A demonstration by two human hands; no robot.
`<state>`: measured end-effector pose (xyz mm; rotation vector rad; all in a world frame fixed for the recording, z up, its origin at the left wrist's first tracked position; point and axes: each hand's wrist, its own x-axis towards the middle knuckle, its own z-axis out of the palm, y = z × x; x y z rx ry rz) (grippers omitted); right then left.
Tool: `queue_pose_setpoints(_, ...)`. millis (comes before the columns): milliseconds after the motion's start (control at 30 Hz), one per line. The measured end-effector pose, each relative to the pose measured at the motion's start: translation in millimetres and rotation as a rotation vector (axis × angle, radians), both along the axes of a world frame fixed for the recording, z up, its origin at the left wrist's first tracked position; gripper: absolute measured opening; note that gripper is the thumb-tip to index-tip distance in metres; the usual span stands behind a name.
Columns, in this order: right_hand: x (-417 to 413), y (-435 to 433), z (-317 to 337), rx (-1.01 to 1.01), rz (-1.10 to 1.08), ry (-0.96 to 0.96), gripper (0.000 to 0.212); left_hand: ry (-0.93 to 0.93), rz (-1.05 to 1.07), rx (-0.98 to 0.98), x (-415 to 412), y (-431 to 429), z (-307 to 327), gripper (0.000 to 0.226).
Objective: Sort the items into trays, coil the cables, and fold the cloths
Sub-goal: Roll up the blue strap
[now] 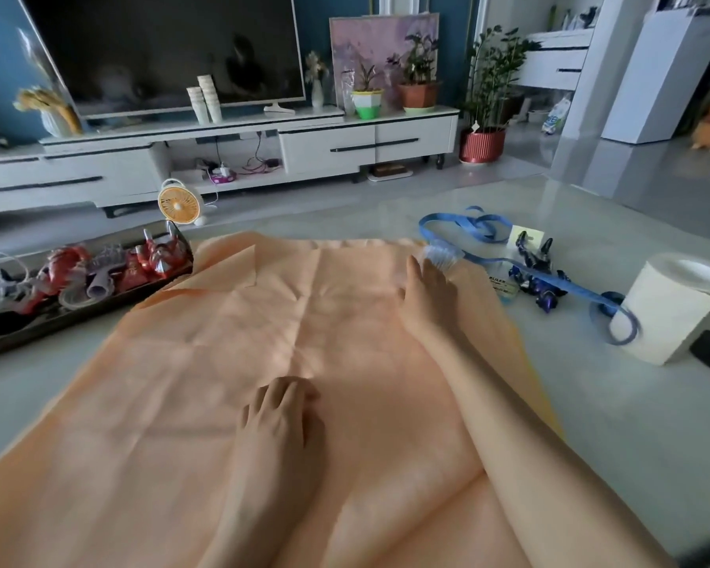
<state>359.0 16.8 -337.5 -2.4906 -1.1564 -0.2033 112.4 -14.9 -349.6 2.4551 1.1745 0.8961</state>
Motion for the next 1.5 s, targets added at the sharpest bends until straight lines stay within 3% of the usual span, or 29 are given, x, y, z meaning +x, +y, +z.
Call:
queue_pose_setpoints(100, 3.3, -0.6, 2.0, 0.099, -0.027, -0.11, 0.022, 0.001, -0.015, -0.036, 0.5, 4.6, -0.8, 0.027)
queue_pose_setpoints(267, -19.3, -13.7, 22.5, 0.412, -0.028, 0.145, 0.018, -0.175, -0.051, -0.202, -1.2, 9.7, 0.2, 0.027)
queue_pose_setpoints(333, -37.0, -19.7, 42.7, 0.632, -0.016, 0.334, 0.014, -0.285, -0.057, -0.282, -0.3, 11.7, -1.7, 0.022)
queue_pose_setpoints(433, -75.7, -30.5, 66.6, 0.872, 0.007, 0.779, 0.024, -0.423, -0.064, -0.428, -1.9, 9.7, 3.0, 0.035)
queue_pose_setpoints(567, -158.9, -55.1, 55.4, 0.748, 0.129, 1.216, 0.018, -0.608, -0.101, -0.579, -25.8, -7.1, 23.1, 0.053)
queue_pose_setpoints(633, -194.8, -67.1, 48.4, 0.638, 0.214, 1.337, 0.015, -0.704, -0.135, -0.596, -48.3, -14.9, 29.4, 0.05)
queue_pose_setpoints(767, -245.2, -94.3, 47.0, 0.354, 0.527, 1.465, 0.009, -0.916, 0.132, -0.732, -114.2, -18.8, 43.0, 0.021)
queue_pose_setpoints(900, -281.6, -109.5, 46.9, 0.089, 0.69, 1.393, 0.009, -0.952, 0.288, -0.67, -206.3, -6.1, 59.7, 0.018)
queue_pose_setpoints(1000, -292.2, -108.8, 44.4, 0.042, 0.68, 1.351, 0.011, -0.862, 0.496, -0.49, -278.8, 12.8, 65.0, 0.022)
queue_pose_setpoints(1100, -293.9, -105.9, 43.2, 0.084, 0.595, 1.425, 0.012, -0.619, 0.667, -0.426, -329.7, 36.6, 56.5, 0.023)
queue_pose_setpoints(1167, -291.6, -103.8, 42.7, 0.118, 0.552, 1.453, 0.014, -0.284, 0.774, -0.385, -348.5, 48.7, 46.4, 0.016)
queue_pose_setpoints(1233, -286.6, -100.4, 43.5, 0.141, 0.552, 1.411, 0.015, 0.101, 0.82, -0.281, -356.0, 53.0, 38.0, 0.036)
queue_pose_setpoints(1267, -283.5, -98.7, 45.0, 0.153, 0.559, 1.39, 0.015, 0.182, 0.793, -0.246, -354.9, 52.3, 36.4, 0.042)
queue_pose_setpoints(1367, -274.1, -90.9, 48.2, 0.194, 0.555, 1.378, 0.016, 0.318, 0.713, -0.264, -348.2, 46.6, 32.5, 0.047)
queue_pose_setpoints(1500, -250.0, -86.5, 49.8, 0.267, 0.455, 1.432, 0.019, 0.464, 0.839, -0.26, -337.5, 36.7, 40.7, 0.044)
